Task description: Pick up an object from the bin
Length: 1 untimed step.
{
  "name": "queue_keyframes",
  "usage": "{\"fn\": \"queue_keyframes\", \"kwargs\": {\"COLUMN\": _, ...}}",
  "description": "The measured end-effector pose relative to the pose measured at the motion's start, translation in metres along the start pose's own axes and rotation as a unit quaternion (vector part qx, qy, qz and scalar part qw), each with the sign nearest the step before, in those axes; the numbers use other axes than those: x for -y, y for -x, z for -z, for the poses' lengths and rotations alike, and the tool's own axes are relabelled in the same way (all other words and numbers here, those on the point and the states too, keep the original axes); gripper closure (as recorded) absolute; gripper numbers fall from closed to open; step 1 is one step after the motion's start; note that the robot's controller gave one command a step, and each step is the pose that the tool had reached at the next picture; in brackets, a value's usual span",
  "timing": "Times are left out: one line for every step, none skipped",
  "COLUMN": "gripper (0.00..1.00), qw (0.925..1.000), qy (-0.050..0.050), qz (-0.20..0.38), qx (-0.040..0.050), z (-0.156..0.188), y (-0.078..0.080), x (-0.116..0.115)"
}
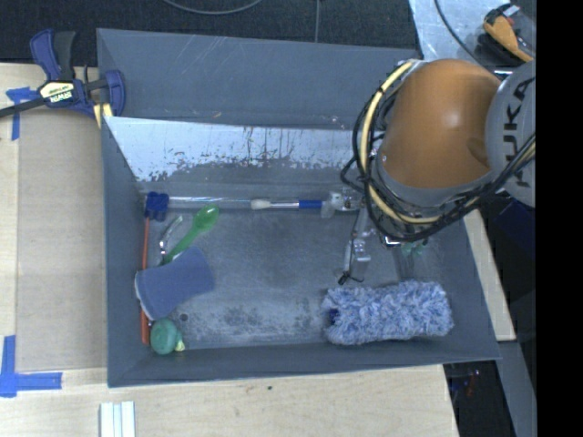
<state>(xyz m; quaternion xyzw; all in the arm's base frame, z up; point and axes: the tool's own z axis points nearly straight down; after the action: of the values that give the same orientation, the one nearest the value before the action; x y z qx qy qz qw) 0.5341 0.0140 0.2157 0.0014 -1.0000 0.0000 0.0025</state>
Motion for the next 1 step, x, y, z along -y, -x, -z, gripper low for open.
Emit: {"fn": "queue_keyframes", "kwargs": {"gripper": 0.00, "qw": 1.0000, "qy": 0.000, "qz": 0.000, "qx": 0.0044, "z": 0.0045, "y": 0.0016, "x": 0.0001}}
